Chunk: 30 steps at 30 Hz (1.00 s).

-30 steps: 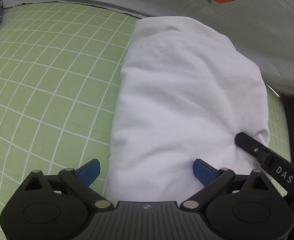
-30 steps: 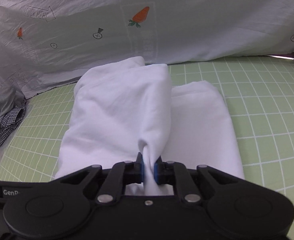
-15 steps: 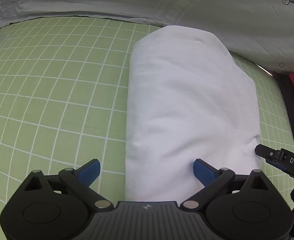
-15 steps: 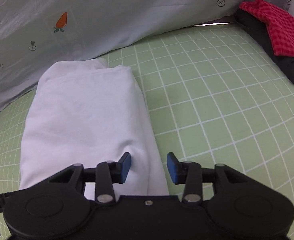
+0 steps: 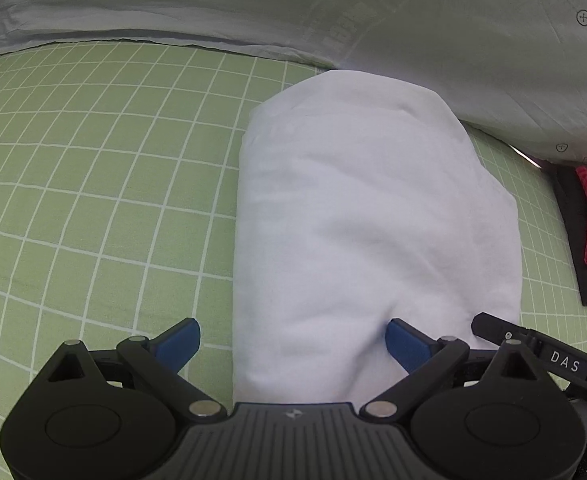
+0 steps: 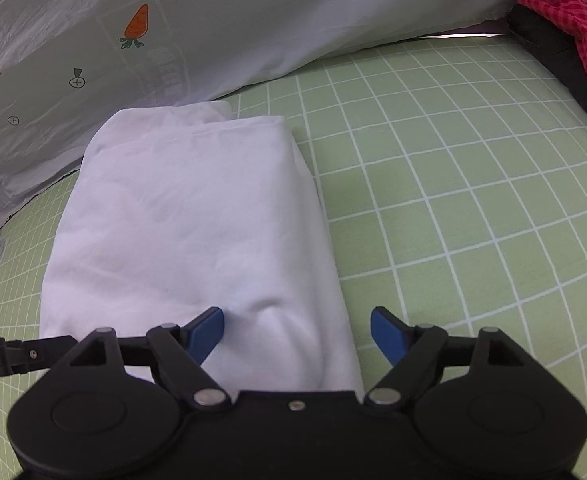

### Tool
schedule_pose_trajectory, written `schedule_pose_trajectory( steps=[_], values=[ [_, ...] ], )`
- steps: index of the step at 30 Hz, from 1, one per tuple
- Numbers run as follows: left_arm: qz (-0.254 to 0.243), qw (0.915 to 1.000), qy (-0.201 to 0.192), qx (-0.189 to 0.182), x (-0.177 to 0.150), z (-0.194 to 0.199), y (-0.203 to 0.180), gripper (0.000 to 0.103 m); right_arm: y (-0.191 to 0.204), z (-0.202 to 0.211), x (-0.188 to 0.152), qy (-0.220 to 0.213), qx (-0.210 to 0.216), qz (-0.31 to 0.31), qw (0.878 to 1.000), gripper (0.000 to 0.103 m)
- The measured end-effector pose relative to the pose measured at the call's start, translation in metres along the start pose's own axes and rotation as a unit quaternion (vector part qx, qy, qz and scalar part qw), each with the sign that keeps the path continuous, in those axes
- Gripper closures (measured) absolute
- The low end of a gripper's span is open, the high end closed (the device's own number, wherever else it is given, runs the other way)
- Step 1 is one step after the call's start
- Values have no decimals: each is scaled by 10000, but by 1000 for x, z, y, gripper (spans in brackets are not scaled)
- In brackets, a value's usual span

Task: Fold clothes
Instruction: 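Grasp the folded shirt bundle with the right gripper while the left gripper grasps it too, then carry the folded shirt with both grippers onto the red cloth stack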

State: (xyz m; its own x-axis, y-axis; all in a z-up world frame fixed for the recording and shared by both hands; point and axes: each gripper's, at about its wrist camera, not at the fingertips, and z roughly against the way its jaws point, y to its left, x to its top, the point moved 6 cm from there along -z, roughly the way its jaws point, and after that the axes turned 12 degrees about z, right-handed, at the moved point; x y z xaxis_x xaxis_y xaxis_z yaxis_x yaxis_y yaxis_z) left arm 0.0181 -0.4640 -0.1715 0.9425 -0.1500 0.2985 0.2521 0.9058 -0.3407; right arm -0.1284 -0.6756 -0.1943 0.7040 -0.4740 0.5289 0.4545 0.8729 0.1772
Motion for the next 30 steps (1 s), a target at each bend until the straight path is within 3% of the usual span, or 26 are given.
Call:
schedule_pose_trajectory(
  steps=[4,7,9,10,12,14,18,30],
  values=[
    [227,9995,80,-183,7,-12,-3,4,-5,-15,8,6,150,-89,9998,17],
    [402,9984,156,-358,8,-18,-7,18,-4,-21,9,-92,272,-228,9993,17],
    [392,9982,173,-423,7,-17,-11,33,2,-21,9,-179,374,-187,9990,37],
    [370,9982,172,-450,6,-16,-12,38,5,-20,8,-209,350,-116,9991,41],
    [302,9981,112,-523,2,-8,-15,55,12,-14,7,-265,364,70,9990,74],
    [173,9981,1,-588,-2,3,-20,67,18,-3,8,-385,408,116,9984,85],
    [161,9969,-187,-744,-17,35,-24,75,30,27,7,-623,428,187,9970,88],
    [-63,9949,-267,-970,-90,117,0,76,61,125,-55,-920,261,153,9953,88]
  ],
)
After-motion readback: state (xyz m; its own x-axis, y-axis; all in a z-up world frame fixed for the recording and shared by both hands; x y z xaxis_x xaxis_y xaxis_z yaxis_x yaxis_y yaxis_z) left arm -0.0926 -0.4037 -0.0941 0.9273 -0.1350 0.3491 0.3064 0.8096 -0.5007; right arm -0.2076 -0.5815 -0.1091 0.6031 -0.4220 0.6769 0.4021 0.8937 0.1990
